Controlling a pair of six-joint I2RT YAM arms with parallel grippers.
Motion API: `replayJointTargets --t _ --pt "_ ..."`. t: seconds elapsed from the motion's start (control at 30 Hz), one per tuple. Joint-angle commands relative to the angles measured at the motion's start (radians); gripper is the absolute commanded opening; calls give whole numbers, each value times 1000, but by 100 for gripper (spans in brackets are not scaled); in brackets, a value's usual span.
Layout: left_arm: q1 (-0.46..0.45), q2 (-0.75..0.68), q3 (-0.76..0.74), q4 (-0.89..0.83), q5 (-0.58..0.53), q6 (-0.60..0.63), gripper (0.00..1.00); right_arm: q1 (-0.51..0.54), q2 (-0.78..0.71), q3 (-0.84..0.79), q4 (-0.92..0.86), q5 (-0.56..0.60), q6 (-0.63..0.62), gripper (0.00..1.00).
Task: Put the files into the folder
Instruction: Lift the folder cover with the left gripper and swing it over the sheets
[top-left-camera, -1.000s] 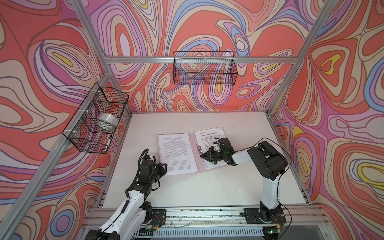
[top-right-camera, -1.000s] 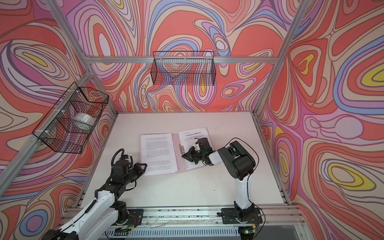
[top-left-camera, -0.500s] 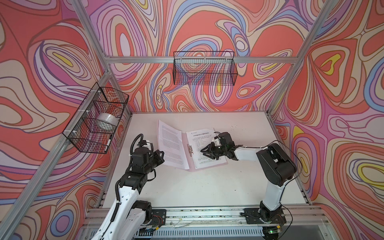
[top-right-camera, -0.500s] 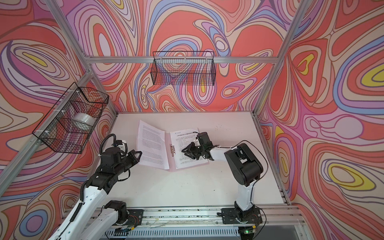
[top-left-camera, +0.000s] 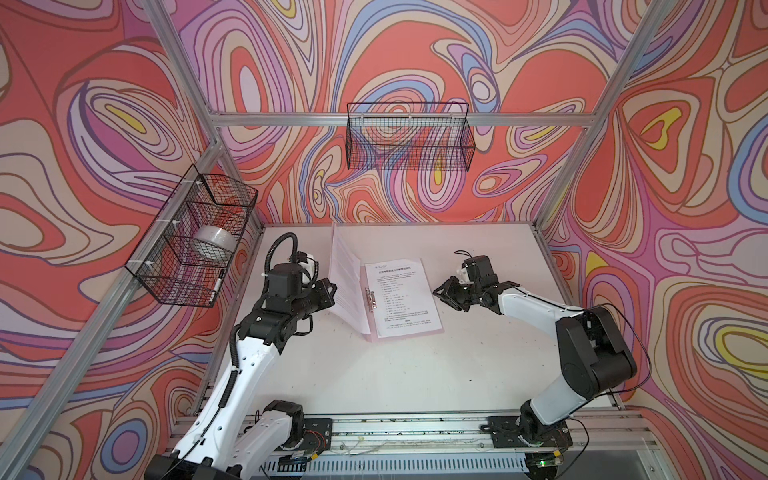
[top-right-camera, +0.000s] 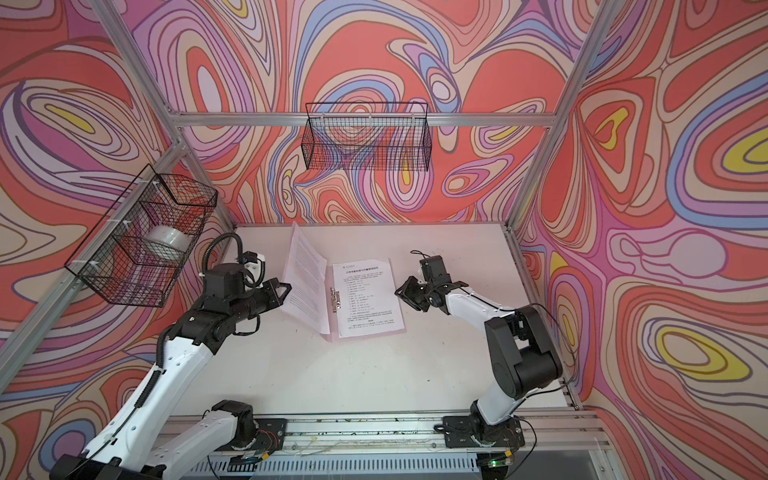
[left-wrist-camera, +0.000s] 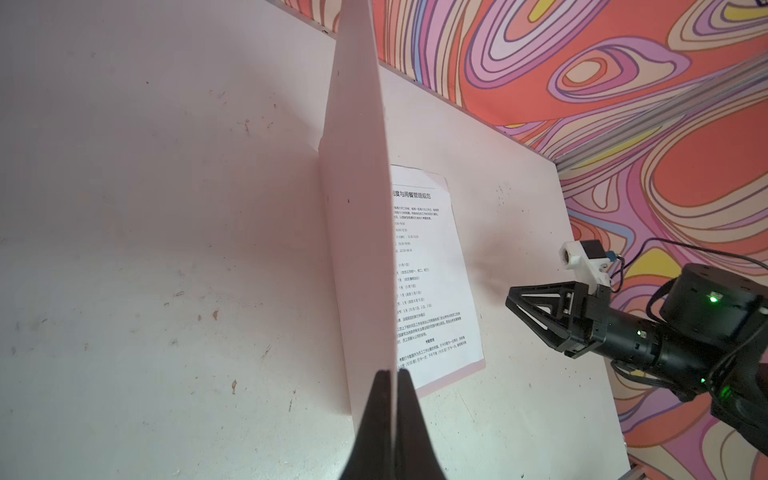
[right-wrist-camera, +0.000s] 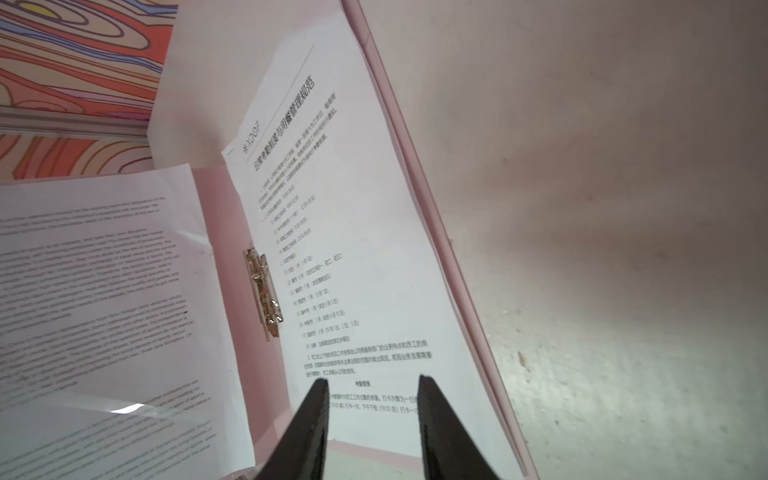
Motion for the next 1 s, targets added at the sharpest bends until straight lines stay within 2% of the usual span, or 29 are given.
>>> replayJointTargets --t 0.0,0.03,0.1,0.17,0.27,0.47,0.63,0.87,0.97 --pt "-54 52 59 -17 15 44 0 -2 46 -2 -48 70 -65 38" --pt "-68 69 65 -16 14 44 4 -5 60 -1 -43 77 -69 38" --pt "-93 99 77 -8 12 37 22 -8 91 2 -26 79 -73 38" --pt "-110 120 79 14 19 22 33 -12 119 3 -10 88 -80 38" --pt "-138 141 83 40 30 2 42 -21 158 -10 19 88 -83 38" --pt "-181 134 79 93 49 -27 51 -23 179 -27 57 64 -79 38" --pt "-235 129 92 144 66 -55 63 -23 196 -35 82 48 -72 38" --pt "-325 192 146 249 75 -107 92 -23 198 -56 119 11 -62 37" --pt "-373 254 178 293 71 -115 97 -24 180 -68 132 -6 -53 37"
